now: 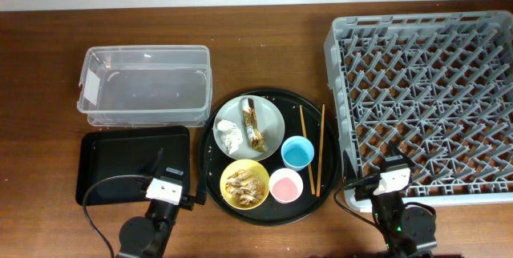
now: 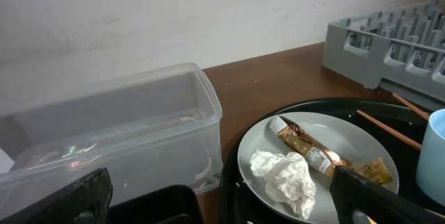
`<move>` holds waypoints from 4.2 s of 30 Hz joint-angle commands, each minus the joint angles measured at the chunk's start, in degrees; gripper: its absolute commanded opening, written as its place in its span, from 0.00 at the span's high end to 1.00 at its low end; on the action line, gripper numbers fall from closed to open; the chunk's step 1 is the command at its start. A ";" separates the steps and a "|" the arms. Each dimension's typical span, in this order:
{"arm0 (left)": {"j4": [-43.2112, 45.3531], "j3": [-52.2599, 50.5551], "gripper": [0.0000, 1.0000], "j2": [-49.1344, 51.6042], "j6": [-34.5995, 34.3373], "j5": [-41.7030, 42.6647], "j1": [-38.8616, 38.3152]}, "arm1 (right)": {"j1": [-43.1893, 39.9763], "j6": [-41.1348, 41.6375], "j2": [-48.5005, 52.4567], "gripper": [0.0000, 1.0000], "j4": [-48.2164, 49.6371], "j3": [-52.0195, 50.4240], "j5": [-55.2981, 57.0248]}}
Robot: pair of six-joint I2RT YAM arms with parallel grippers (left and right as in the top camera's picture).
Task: Sort waste into correct bins and load items into the dishwasher rack
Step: 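Move both grippers from rest toward the cups on the round tray, then grasp the pink cup with the left gripper and lift it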
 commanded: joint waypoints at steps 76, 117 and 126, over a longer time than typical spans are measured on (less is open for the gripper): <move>-47.74 67.34 0.00 54.38 -10.56 28.72 -0.17 | -1.07 12.37 51.89 0.02 -51.17 71.38 -17.75; -61.57 83.12 1.00 86.23 -22.03 16.22 -23.74 | -19.61 19.78 55.15 0.02 -63.76 72.08 -16.00; -54.25 85.40 1.00 83.97 -11.52 69.75 0.26 | -19.54 -3.48 55.28 0.00 -60.70 72.08 -57.00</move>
